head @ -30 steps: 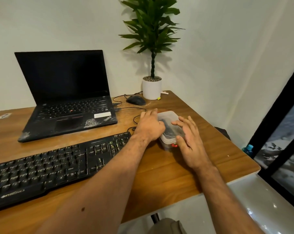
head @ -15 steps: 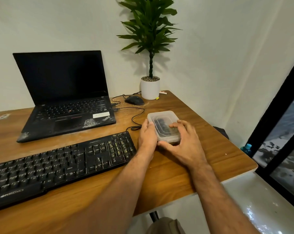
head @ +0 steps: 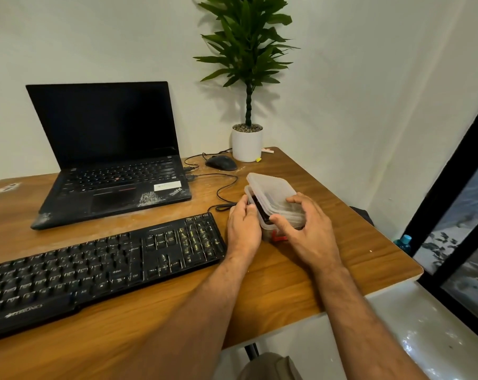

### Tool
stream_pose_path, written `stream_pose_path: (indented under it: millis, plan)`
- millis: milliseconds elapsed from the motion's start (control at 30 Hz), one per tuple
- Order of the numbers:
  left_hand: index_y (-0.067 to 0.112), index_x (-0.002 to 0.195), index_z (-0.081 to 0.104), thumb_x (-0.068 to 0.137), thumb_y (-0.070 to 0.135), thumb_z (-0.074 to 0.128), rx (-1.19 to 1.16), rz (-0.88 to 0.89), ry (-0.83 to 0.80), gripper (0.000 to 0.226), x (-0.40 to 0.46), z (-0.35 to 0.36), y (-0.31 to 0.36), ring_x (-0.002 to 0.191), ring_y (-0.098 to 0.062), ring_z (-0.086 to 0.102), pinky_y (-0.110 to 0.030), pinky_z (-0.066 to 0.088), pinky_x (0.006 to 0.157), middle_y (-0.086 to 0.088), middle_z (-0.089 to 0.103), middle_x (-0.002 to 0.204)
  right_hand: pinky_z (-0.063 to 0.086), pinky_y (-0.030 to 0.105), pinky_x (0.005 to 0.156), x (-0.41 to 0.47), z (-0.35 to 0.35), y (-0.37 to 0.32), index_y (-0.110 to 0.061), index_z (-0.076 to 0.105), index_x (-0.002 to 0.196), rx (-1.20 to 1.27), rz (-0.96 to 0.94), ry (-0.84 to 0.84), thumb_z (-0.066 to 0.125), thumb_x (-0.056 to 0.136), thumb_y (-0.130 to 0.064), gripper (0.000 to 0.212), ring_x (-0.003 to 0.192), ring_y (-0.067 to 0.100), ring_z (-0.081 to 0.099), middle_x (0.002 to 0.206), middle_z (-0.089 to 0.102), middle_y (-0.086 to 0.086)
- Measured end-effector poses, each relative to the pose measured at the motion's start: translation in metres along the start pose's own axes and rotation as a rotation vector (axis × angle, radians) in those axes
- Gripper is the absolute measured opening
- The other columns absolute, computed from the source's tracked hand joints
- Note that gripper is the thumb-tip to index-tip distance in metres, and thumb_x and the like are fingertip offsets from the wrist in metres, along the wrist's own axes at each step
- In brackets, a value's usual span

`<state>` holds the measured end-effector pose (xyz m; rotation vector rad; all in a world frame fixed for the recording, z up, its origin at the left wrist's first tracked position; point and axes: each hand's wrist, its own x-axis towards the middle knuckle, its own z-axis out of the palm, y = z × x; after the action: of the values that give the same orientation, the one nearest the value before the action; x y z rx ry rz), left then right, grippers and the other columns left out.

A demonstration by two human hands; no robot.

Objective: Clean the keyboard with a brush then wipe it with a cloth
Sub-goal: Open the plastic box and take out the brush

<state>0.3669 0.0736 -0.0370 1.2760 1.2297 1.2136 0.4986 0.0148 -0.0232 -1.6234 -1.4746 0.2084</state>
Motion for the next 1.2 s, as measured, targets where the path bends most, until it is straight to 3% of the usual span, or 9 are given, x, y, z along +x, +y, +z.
stream_pose_path:
  millis: [133,233,333,400,467,567,767,1000,1200]
  plan:
    - [0.043,0.136,0.052,0.083,0.060,0.038,0.050,0.039,-0.023,0.057,-0.002,0.002,-0.001,0.115,-0.010,0.060,-0.044,0.053,0.097,0.010,0.062,0.125,0.060,0.024,0.067,-0.005,-0.001,-0.003,-0.020,0.056,0.128,0.114,0.033,0.123,0.038,0.090,-0.076,0.070,0.089,0.011,0.068,0.107,0.067,-0.002]
    - [0.042,0.136,0.052,0.088,0.054,0.042,0.082,0.041,-0.031,0.050,-0.006,0.001,0.001,0.107,-0.010,0.065,-0.042,0.056,0.093,0.011,0.066,0.116,0.044,0.011,0.041,-0.004,-0.003,-0.006,-0.009,0.057,0.117,0.157,0.192,0.361,0.034,0.102,-0.055,0.053,0.059,0.000,0.059,0.077,0.060,-0.009]
    - [0.036,0.141,0.050,0.096,0.042,0.044,0.088,0.056,-0.024,0.046,-0.005,0.001,0.001,0.109,-0.011,0.064,-0.042,0.056,0.093,0.010,0.066,0.119,0.039,0.008,0.051,0.001,-0.008,0.002,-0.011,0.059,0.115,0.180,0.361,0.525,0.041,0.108,-0.036,0.032,0.067,-0.004,0.055,0.080,0.054,-0.016]
    - [0.033,0.145,0.047,0.098,0.039,0.045,0.090,0.056,-0.012,0.047,-0.006,0.001,0.002,0.108,-0.011,0.065,-0.041,0.057,0.093,0.009,0.067,0.120,0.042,0.008,0.059,0.003,-0.009,0.006,-0.007,0.060,0.123,0.205,0.445,0.556,0.046,0.107,-0.027,0.029,0.084,0.010,0.066,0.093,0.063,-0.007]
    - [0.031,0.147,0.045,0.099,0.036,0.046,0.098,0.049,0.001,0.048,-0.006,0.001,0.001,0.105,-0.012,0.066,-0.041,0.058,0.090,0.007,0.068,0.117,0.051,0.016,0.078,0.005,-0.009,0.009,-0.003,0.053,0.139,0.174,0.505,0.546,0.050,0.104,-0.017,0.038,0.112,0.025,0.066,0.121,0.066,0.009]
    - [0.030,0.148,0.044,0.099,0.037,0.046,0.116,0.053,0.013,0.049,-0.006,0.002,0.000,0.105,-0.012,0.066,-0.041,0.058,0.090,0.006,0.068,0.117,0.042,0.023,0.094,0.006,-0.011,0.009,-0.003,0.040,0.151,0.076,0.541,0.520,0.054,0.101,-0.011,0.053,0.129,0.028,0.053,0.145,0.051,0.018]
    - [0.028,0.150,0.041,0.100,0.038,0.046,0.132,0.051,0.017,0.051,-0.008,0.001,0.003,0.102,-0.012,0.067,-0.040,0.059,0.087,0.004,0.066,0.119,0.047,0.027,0.088,0.007,-0.010,0.004,-0.009,0.043,0.151,-0.010,0.613,0.469,0.061,0.097,-0.008,0.056,0.115,0.028,0.059,0.147,0.040,0.017]
    - [0.028,0.147,0.044,0.103,0.034,0.045,0.162,0.093,0.014,0.045,-0.017,-0.002,0.007,0.106,-0.014,0.065,-0.040,0.058,0.091,-0.002,0.067,0.118,0.056,0.030,0.079,0.009,-0.008,0.005,-0.016,0.069,0.119,-0.089,0.571,0.438,0.065,0.094,-0.011,0.026,0.095,0.015,0.061,0.122,0.066,0.006]
    - [0.029,0.148,0.041,0.105,0.034,0.043,0.137,0.061,0.026,0.044,-0.023,-0.003,0.013,0.084,-0.010,0.069,-0.029,0.059,0.073,0.003,0.070,0.098,0.044,0.011,0.070,0.005,-0.013,0.000,-0.019,0.073,0.109,0.114,0.461,0.428,0.067,0.094,-0.015,0.017,0.093,0.005,0.061,0.110,0.072,-0.002]
